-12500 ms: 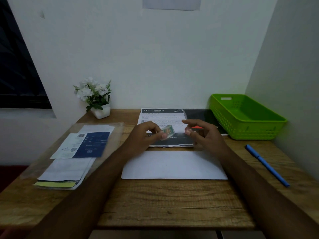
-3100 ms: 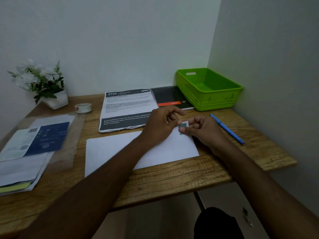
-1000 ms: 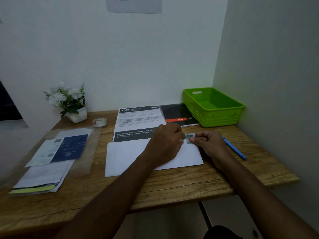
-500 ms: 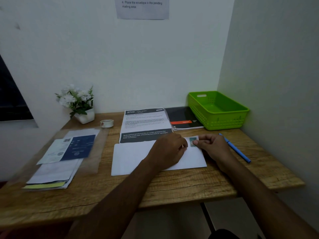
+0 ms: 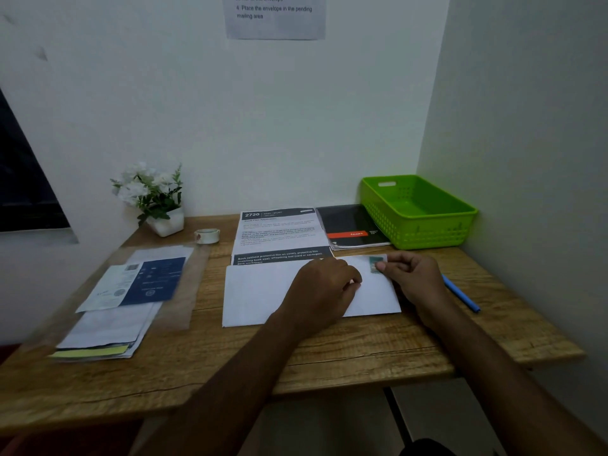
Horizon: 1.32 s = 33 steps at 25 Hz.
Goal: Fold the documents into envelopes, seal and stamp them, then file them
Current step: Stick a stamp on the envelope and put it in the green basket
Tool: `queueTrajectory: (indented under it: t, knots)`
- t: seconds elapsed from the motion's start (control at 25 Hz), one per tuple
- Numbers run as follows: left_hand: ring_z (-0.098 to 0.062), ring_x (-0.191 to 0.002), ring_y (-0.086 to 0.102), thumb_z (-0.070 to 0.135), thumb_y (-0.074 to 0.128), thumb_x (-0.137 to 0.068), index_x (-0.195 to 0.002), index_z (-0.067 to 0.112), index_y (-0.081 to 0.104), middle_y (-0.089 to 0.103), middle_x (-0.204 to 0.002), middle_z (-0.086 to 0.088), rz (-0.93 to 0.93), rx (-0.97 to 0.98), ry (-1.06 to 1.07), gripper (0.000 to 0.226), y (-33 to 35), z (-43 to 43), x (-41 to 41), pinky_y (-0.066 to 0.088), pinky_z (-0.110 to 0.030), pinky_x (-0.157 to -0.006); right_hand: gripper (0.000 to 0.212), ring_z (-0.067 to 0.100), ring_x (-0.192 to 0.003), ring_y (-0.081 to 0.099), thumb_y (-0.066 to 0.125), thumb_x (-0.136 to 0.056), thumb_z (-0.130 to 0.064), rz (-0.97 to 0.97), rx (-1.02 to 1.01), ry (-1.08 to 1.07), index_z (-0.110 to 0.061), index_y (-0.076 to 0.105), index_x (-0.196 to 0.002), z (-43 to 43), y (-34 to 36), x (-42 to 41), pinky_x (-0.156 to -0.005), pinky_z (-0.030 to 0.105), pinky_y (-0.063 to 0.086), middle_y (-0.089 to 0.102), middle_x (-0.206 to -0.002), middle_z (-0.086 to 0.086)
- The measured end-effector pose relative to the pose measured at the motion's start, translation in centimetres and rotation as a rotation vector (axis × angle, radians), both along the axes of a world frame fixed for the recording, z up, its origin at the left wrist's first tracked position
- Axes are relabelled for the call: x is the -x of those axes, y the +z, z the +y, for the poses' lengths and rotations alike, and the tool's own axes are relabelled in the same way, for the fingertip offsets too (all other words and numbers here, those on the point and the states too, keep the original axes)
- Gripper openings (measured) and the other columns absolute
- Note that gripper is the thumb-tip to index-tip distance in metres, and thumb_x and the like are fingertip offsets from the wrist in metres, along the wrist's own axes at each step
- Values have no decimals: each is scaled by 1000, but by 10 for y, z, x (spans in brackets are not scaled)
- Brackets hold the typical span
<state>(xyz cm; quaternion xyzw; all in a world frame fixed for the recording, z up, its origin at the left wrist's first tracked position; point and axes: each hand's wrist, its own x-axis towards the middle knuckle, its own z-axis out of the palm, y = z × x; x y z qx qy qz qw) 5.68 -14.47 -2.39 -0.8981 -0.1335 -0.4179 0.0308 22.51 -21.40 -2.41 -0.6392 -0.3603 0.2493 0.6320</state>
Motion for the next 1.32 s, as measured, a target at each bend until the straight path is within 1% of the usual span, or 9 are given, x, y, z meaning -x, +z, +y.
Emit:
queueTrajectory:
  t: [0.12, 0.2, 0.32, 0.4, 0.56, 0.76, 1.0, 1.2, 1.32]
  knots:
    - [-17, -64, 56, 18, 65, -80, -83, 14, 70, 67, -70, 0, -111, -74, 29, 7, -4, -18, 0, 42, -28, -58, 10, 14, -72, 64, 71, -82, -7, 89, -92, -76, -13, 66, -88, 0, 1, -1, -62, 29, 53, 70, -83, 4]
    - [-13, -58, 55, 22, 64, -82, -85, 16, 71, 65, -64, 1, -191, -5, 67, 10, -6, -30, 1, 44, -25, -53, 13, 15, -75, 65, 69, -84, -7, 143, -174, -117, -8, 66, -97, -1, 3, -3, -65, 30, 54, 70, -86, 5]
    - [-6, -54, 56, 30, 63, -83, -91, 22, 70, 65, -62, 6, -232, 247, 141, 14, -8, -48, -2, 49, -23, -51, 9, 9, -73, 66, 67, -85, -8, 217, -283, -155, -13, 66, -92, -4, 6, -7, -63, 24, 55, 70, -86, 4]
    - [-3, -69, 61, 35, 68, -80, -99, 26, 68, 69, -79, 9, -191, 524, 182, 21, -7, -58, -11, 53, -25, -62, 9, 7, -72, 65, 68, -85, -8, 317, -348, -177, -14, 65, -91, -5, 8, -11, -62, 22, 55, 70, -85, 2]
    - [-1, -102, 59, 27, 79, -71, -125, 23, 56, 64, -118, 8, -358, 953, 49, 59, -2, -69, -41, 50, -22, -87, 11, 4, -67, 64, 68, -85, -9, 452, -462, -265, -11, 64, -96, -8, 11, -21, -56, 21, 52, 68, -84, 0]
    - [-8, -102, 61, 17, 83, -65, -149, 20, 14, 59, -126, 3, -407, 982, -67, 109, 14, -71, -87, 53, -32, -85, 18, 6, -72, 65, 67, -86, -10, 535, -655, -550, -6, 66, -104, -15, 14, -32, -60, 24, 56, 68, -87, -2]
    - [-5, -90, 59, 9, 79, -71, -139, 10, 41, 62, -122, -4, -330, 963, -83, 78, 40, -69, -135, 42, 1, -63, 10, 20, -97, 69, 70, -84, -11, 647, -709, -669, -12, 68, -94, -19, 23, -60, -74, 31, 60, 71, -104, 5]
    - [-9, -94, 57, 15, 79, -73, -135, 3, 46, 61, -124, -11, -249, 975, -36, 71, 52, -46, -164, 47, -14, -73, 10, 20, -96, 69, 70, -83, -9, 679, -660, -668, -19, 67, -85, -10, 34, -79, -75, 34, 60, 70, -97, 1]
    - [-18, -105, 59, 19, 81, -70, -127, 1, 54, 61, -124, -12, -165, 949, 35, 66, 53, -26, -176, 46, -26, -87, 13, 21, -97, 67, 69, -84, -7, 700, -677, -644, -10, 65, -95, -1, 37, -87, -65, 26, 60, 68, -92, 1]
